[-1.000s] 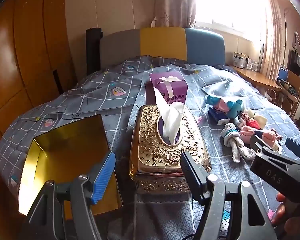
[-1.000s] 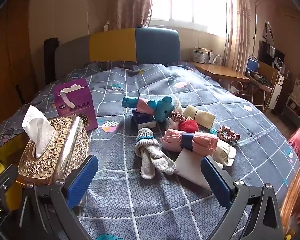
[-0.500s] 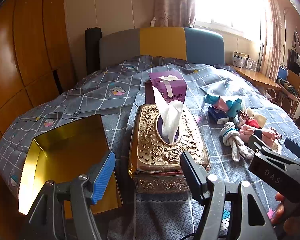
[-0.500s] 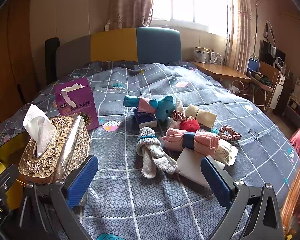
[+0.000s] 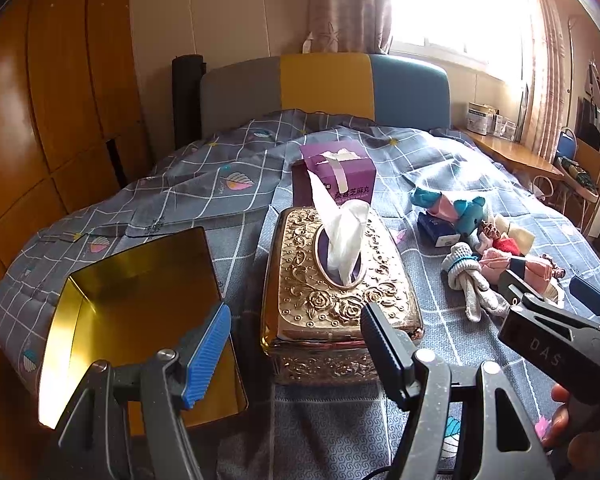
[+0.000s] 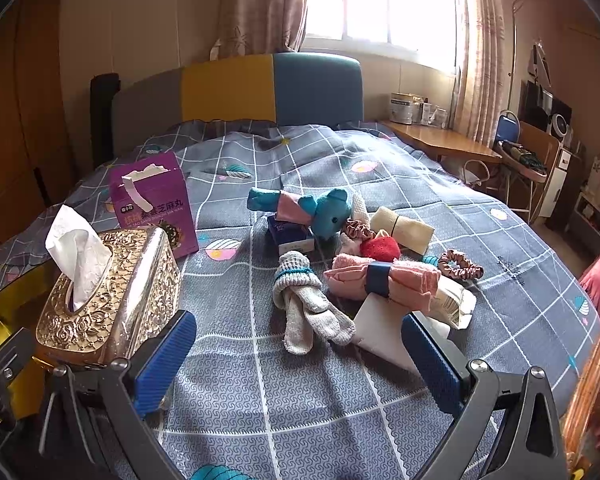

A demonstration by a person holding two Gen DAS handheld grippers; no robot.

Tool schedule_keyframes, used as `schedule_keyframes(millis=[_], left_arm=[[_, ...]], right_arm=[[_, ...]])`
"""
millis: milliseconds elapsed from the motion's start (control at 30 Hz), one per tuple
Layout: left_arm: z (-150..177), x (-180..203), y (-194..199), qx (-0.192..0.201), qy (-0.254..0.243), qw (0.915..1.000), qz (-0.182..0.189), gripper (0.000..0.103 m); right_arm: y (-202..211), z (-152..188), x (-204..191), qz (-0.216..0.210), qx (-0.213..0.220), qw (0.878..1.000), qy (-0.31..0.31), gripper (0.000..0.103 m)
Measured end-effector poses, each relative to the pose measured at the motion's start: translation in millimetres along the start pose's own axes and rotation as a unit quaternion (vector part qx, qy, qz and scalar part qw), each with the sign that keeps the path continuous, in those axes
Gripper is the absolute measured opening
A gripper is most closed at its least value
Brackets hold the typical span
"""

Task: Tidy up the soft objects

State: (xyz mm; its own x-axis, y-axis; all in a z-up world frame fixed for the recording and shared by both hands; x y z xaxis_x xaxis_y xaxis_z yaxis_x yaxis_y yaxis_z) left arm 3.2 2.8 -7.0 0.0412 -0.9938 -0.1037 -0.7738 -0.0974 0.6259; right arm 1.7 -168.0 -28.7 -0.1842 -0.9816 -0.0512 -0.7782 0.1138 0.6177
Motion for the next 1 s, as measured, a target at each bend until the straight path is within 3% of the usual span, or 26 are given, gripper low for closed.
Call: schedule_keyframes(millis=[1000], left_arm=[[1.0,-2.7,1.6,0.002,0.001,1.0000,-0.002,0.068]], right_arm=[[0.4,-1.1,0.5,-0.002,0.001,1.000,-0.002,0.103]])
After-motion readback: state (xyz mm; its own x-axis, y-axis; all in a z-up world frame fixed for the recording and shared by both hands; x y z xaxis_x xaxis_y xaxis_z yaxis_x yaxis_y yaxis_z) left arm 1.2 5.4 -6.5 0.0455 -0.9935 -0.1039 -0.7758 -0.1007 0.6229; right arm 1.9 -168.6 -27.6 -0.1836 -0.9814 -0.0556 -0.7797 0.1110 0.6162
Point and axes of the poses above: each gripper's, at about its wrist camera, not at the fingertips, and y roughly against the way its jaws point, x to its right, z to its underside, the point moved 1 cm from there along -y, roughly the way its jaws point, and after that the axes turned 4 degrees about -z, right-handed, at the moved point
